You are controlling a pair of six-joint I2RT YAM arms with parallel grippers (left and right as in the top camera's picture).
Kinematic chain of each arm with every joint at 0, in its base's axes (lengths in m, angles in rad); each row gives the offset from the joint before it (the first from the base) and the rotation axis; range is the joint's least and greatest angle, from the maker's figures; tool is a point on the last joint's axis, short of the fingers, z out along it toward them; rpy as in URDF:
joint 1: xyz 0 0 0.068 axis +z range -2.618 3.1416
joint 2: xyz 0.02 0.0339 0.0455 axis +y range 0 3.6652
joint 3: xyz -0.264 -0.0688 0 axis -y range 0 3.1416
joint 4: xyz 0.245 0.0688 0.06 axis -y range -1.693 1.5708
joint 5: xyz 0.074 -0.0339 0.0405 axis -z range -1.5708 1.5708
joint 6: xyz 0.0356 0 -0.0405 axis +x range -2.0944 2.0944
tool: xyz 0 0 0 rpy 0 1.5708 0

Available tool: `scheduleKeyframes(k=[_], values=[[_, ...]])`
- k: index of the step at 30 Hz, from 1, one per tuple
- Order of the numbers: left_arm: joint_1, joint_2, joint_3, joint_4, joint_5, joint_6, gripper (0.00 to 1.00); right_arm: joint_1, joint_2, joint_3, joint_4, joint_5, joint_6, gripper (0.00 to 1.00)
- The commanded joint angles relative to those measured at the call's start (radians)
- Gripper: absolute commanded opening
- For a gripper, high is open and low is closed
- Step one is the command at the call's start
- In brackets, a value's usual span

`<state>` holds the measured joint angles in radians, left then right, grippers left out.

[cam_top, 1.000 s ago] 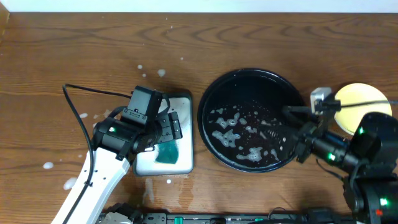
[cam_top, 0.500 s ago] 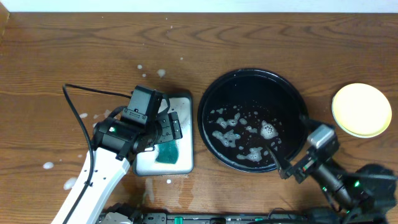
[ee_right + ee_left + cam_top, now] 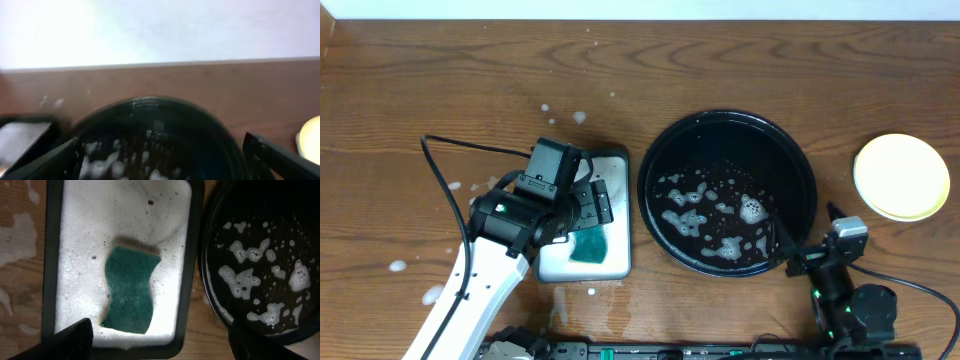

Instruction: Clean dirty plates on tray and stack at the side

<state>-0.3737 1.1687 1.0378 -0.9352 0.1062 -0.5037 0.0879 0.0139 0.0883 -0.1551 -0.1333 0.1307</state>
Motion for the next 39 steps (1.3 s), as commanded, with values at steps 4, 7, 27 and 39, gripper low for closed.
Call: scheduleKeyframes(k=[4,7,27,39], values=[[0.004,0.0,0.013,-0.002,0.003,0.002,0.87,-0.01,-0.009,-0.083,0.104,0.054,0.03,0.99],[0.004,0.0,0.013,-0.002,0.003,0.002,0.87,-0.01,-0.007,-0.083,0.087,0.054,0.03,0.99],[0.005,-0.1,0.0,-0.051,-0.073,0.066,0.87,-0.01,-0.007,-0.083,0.087,0.054,0.03,0.99],[0.338,-0.689,-0.357,0.401,0.07,0.409,0.87,-0.01,-0.007,-0.083,0.087,0.054,0.03,0.99]])
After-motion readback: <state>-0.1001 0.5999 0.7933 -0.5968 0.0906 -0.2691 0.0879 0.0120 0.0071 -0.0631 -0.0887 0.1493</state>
